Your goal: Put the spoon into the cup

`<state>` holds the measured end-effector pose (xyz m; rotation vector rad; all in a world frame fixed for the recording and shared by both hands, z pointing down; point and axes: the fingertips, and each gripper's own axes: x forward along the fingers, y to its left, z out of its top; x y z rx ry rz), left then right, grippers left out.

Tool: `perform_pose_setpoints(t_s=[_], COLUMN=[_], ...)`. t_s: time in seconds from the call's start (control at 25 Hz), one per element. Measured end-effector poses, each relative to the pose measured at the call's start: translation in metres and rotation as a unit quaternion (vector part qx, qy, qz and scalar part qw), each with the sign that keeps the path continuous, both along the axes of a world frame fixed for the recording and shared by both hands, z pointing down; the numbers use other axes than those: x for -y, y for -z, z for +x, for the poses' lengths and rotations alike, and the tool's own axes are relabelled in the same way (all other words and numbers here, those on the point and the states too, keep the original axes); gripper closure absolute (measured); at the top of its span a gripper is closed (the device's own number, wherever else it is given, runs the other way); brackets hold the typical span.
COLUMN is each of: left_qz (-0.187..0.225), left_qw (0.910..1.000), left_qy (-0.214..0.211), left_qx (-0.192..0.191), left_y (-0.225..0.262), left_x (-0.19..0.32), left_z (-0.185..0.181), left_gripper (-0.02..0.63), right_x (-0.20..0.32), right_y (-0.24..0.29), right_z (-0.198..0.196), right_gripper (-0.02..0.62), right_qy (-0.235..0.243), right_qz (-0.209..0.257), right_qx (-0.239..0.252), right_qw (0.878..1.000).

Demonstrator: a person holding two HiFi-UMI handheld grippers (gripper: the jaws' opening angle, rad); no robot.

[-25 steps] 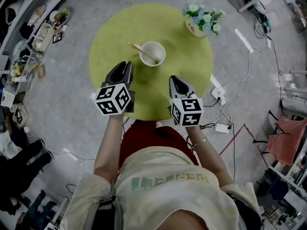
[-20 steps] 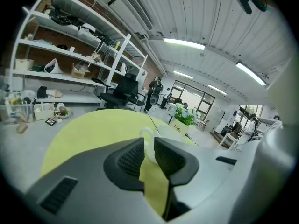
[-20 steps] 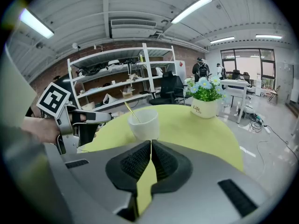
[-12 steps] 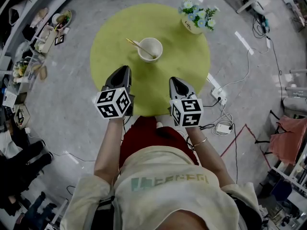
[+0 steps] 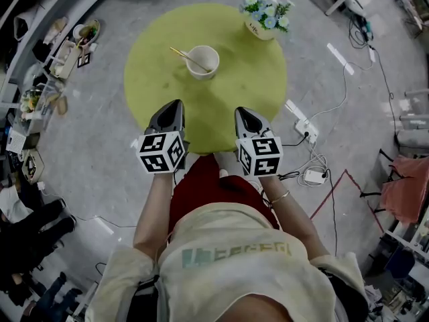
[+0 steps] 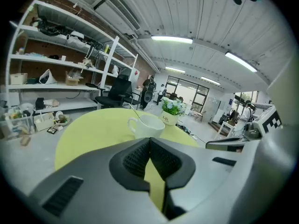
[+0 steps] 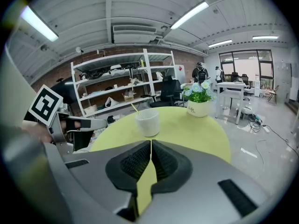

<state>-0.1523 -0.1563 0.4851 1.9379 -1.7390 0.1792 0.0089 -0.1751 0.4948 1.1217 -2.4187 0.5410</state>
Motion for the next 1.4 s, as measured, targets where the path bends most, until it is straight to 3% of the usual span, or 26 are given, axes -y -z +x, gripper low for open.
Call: perform_pose_setpoints(t_s=[0.6, 1.4], left_qz=[-0.005, 0.023], left_qw=[0.9994, 0.9985], left_qy=[0.014, 0.011], left_qx=[0.032, 0.048], left_y=[0.007, 0.034], left_x=[-0.071, -0.145], left_z=[0.025, 0.047], left_gripper=[0.582, 0.581], right_x=[-0.046, -0.112], right_y=[0.016, 0.038], right_z=[0.032, 0.051], right_gripper=[0.558, 0.560], right_qy=[0.012, 0.026], right_qz=[0.027, 0.059], right_qx=[0.013, 0.026], right_qw=[0.999, 0.998])
